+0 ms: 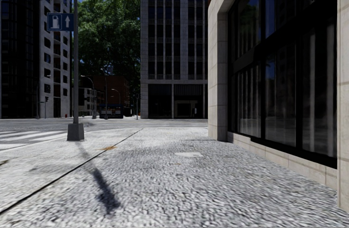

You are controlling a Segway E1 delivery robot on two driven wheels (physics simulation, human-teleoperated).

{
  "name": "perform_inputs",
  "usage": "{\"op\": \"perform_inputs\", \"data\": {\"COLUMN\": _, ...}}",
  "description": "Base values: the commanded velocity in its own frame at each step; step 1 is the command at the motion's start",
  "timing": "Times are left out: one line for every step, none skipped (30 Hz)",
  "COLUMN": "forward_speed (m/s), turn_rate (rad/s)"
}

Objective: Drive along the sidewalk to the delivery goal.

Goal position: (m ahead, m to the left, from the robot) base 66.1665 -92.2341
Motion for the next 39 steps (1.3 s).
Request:
{"op": "perform_inputs", "data": {"forward_speed": 2.00, "turn_rate": 0.00}}
{"op": "perform_inputs", "data": {"forward_speed": 2.00, "turn_rate": 0.00}}
{"op": "perform_inputs", "data": {"forward_speed": 2.00, "turn_rate": 0.00}}
{"op": "perform_inputs", "data": {"forward_speed": 2.00, "turn_rate": 0.00}}
{"op": "perform_inputs", "data": {"forward_speed": 2.00, "turn_rate": 0.00}}
{"op": "perform_inputs", "data": {"forward_speed": 2.00, "turn_rate": 0.00}}
{"op": "perform_inputs", "data": {"forward_speed": 2.00, "turn_rate": 0.00}}
{"op": "perform_inputs", "data": {"forward_speed": 2.00, "turn_rate": 0.00}}
{"op": "perform_inputs", "data": {"forward_speed": 2.00, "turn_rate": 0.00}}
{"op": "perform_inputs", "data": {"forward_speed": 2.00, "turn_rate": 0.00}}
{"op": "perform_inputs", "data": {"forward_speed": 2.00, "turn_rate": 0.00}}
{"op": "perform_inputs", "data": {"forward_speed": 2.00, "turn_rate": 0.00}}
{"op": "perform_inputs", "data": {"forward_speed": 2.00, "turn_rate": 0.00}}
{"op": "perform_inputs", "data": {"forward_speed": 2.00, "turn_rate": 0.00}}
{"op": "perform_inputs", "data": {"forward_speed": 2.00, "turn_rate": 0.00}}
{"op": "perform_inputs", "data": {"forward_speed": 2.00, "turn_rate": 0.00}}
{"op": "perform_inputs", "data": {"forward_speed": 2.00, "turn_rate": 0.00}}
{"op": "perform_inputs", "data": {"forward_speed": 2.00, "turn_rate": 0.00}}
{"op": "perform_inputs", "data": {"forward_speed": 2.00, "turn_rate": 0.00}}
{"op": "perform_inputs", "data": {"forward_speed": 2.00, "turn_rate": 0.00}}
{"op": "perform_inputs", "data": {"forward_speed": 2.00, "turn_rate": 0.00}}
{"op": "perform_inputs", "data": {"forward_speed": 2.00, "turn_rate": 0.00}}
{"op": "perform_inputs", "data": {"forward_speed": 2.00, "turn_rate": 0.00}}
{"op": "perform_inputs", "data": {"forward_speed": 2.00, "turn_rate": 0.00}}
{"op": "perform_inputs", "data": {"forward_speed": 2.00, "turn_rate": 0.00}}
{"op": "perform_inputs", "data": {"forward_speed": 2.00, "turn_rate": 0.00}}
{"op": "perform_inputs", "data": {"forward_speed": 2.00, "turn_rate": 0.00}}
{"op": "perform_inputs", "data": {"forward_speed": 2.00, "turn_rate": 0.00}}
{"op": "perform_inputs", "data": {"forward_speed": 2.00, "turn_rate": 0.00}}
{"op": "perform_inputs", "data": {"forward_speed": 2.00, "turn_rate": 0.00}}
{"op": "perform_inputs", "data": {"forward_speed": 2.00, "turn_rate": 0.00}}
{"op": "perform_inputs", "data": {"forward_speed": 2.00, "turn_rate": 0.00}}
{"op": "perform_inputs", "data": {"forward_speed": 2.00, "turn_rate": 0.00}}
{"op": "perform_inputs", "data": {"forward_speed": 2.00, "turn_rate": 0.00}}
{"op": "perform_inputs", "data": {"forward_speed": 2.00, "turn_rate": 0.00}}
{"op": "perform_inputs", "data": {"forward_speed": 2.00, "turn_rate": 0.00}}
{"op": "perform_inputs", "data": {"forward_speed": 2.00, "turn_rate": 0.00}}
{"op": "perform_inputs", "data": {"forward_speed": 2.00, "turn_rate": 0.00}}
{"op": "perform_inputs", "data": {"forward_speed": 2.00, "turn_rate": 0.00}}
